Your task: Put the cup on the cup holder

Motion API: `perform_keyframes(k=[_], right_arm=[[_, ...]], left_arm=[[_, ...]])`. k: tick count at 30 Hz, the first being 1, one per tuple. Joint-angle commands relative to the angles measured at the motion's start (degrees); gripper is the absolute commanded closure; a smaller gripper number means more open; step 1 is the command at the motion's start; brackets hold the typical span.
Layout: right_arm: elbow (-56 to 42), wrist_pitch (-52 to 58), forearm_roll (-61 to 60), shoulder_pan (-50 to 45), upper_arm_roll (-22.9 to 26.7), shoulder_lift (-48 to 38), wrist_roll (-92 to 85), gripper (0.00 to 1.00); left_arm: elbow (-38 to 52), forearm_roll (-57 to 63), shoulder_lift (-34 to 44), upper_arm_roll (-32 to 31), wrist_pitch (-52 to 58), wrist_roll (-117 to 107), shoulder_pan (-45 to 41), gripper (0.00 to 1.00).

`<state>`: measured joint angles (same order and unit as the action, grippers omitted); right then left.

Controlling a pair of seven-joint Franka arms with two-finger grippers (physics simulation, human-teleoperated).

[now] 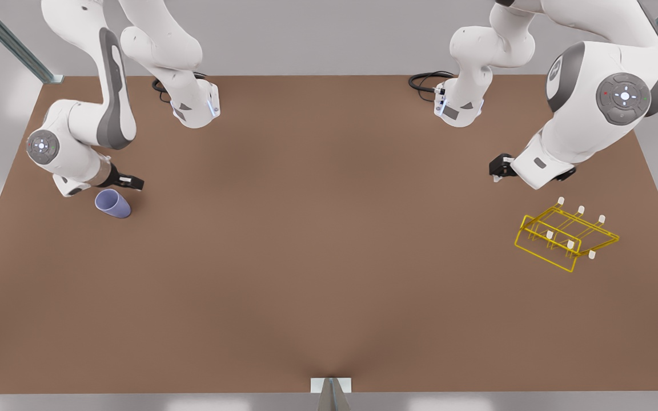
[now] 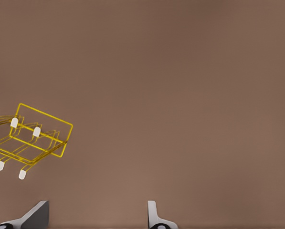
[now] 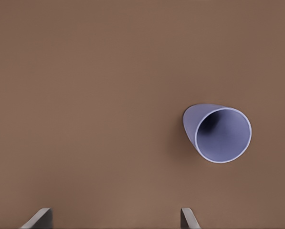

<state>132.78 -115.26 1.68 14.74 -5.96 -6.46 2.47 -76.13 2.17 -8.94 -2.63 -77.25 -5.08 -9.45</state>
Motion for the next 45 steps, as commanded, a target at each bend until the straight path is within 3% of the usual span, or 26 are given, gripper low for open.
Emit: perform_keyframes(k=[1, 15, 19, 38, 40, 42, 44, 45], right_arm=[[0.99, -10.6, -1.94, 1.78, 0.07, 0.22, -18.89, 0.0], [9.78, -22.73, -1.41, 9.17, 0.08, 3.65, -41.75, 0.0], [9.69, -28.36, -0.62, 10.49, 0.16, 8.66, -45.97, 0.0], [9.69, -31.35, -0.01, 12.77, 0.08, 14.02, -46.59, 0.0], [9.69, -31.35, -0.01, 12.6, 0.08, 14.11, -46.59, 0.21], [9.52, -31.35, -0.01, 12.6, 0.16, 14.11, -46.59, 0.57], [9.25, -31.35, -0.01, 12.77, 0.16, 14.46, -46.68, 0.76], [9.16, -31.35, 0.08, 12.86, 0.16, 14.64, -46.68, 0.79]], left_arm=[[0.02, 0.03, 0.06, -0.01, -0.18, 0.07, 0.04, 0.0], [0.02, 0.03, 0.06, -0.01, -0.18, -0.01, -0.4, 0.0], [0.11, 0.03, 0.06, -0.01, -0.18, 0.07, -0.4, 0.0], [0.02, -0.06, 0.06, -0.01, -0.01, -0.1, -0.57, 0.0], [0.02, -0.15, 0.06, -0.1, -0.01, -0.1, -0.66, 0.0], [0.02, -0.24, -0.03, -0.1, -0.01, -0.1, -0.66, 0.0], [0.02, -0.24, -0.03, -0.1, -0.01, -0.1, -0.66, 0.0], [0.02, -0.24, -0.03, -0.1, -0.01, -0.1, -0.66, 0.0]])
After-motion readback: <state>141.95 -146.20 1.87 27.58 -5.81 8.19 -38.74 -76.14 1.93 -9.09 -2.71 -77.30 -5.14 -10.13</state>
